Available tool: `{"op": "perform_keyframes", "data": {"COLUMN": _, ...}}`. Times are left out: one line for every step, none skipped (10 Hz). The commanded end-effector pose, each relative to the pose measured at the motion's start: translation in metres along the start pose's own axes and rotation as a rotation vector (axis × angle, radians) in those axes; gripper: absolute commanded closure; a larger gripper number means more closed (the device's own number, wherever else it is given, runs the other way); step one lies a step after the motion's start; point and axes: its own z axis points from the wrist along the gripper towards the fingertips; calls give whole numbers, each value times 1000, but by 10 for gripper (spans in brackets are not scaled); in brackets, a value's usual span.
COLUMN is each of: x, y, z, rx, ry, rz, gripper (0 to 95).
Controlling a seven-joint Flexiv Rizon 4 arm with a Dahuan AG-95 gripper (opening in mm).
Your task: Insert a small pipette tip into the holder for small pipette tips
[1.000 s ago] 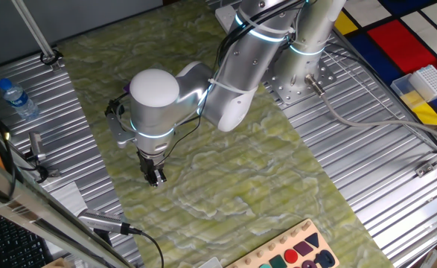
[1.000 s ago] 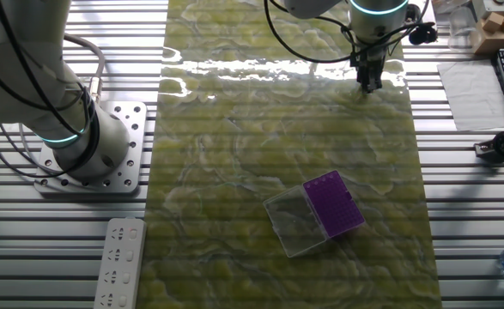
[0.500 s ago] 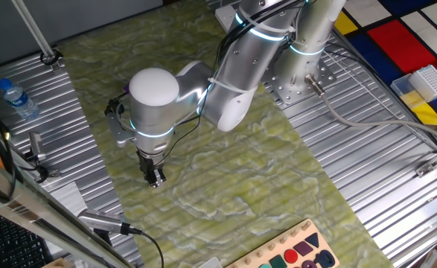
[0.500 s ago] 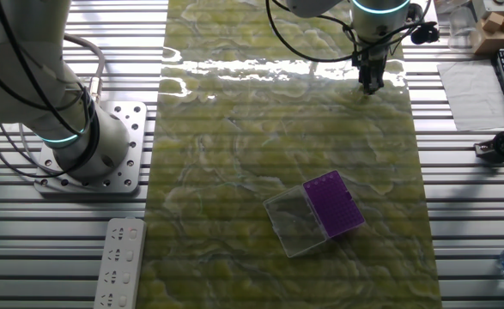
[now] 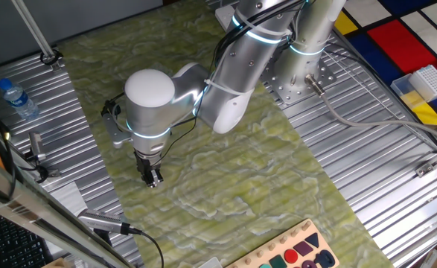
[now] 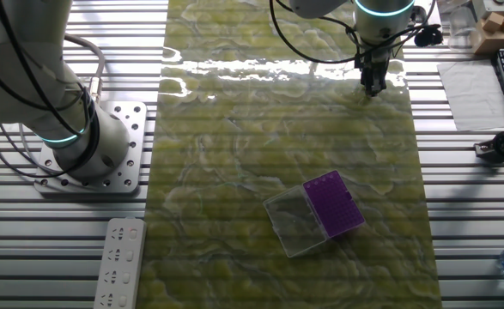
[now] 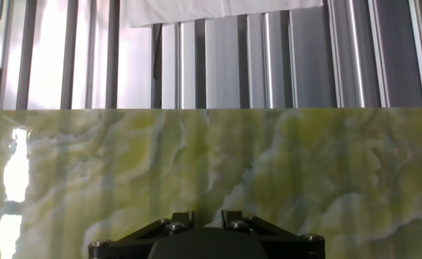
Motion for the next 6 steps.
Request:
{"op": "perform_keyframes", "data": {"x": -1, "y": 1, "z": 0, "rx": -3, "ry": 3, "rz": 2, "gripper": 760}}
{"op": "perform_keyframes", "data": {"x": -1, "y": 1, "z": 0, "rx": -3, "ry": 4, "rz": 3, "gripper": 760}}
{"op": "perform_keyframes", "data": {"x": -1, "y": 1, "z": 0, "rx": -3, "ry": 4, "rz": 3, "gripper": 760}}
{"op": "perform_keyframes", "data": {"x": -1, "y": 1, "z": 1, "rx": -3, "ry": 3, "rz": 3, "gripper": 760}}
{"op": "perform_keyframes", "data": {"x": -1, "y": 1, "z": 1, "rx": -3, "ry": 3, "rz": 7, "gripper": 760}}
{"op": "perform_keyframes", "data": {"x": -1, "y": 1, "z": 1, "rx": -4, "ry": 3, "rz": 9, "gripper": 760}}
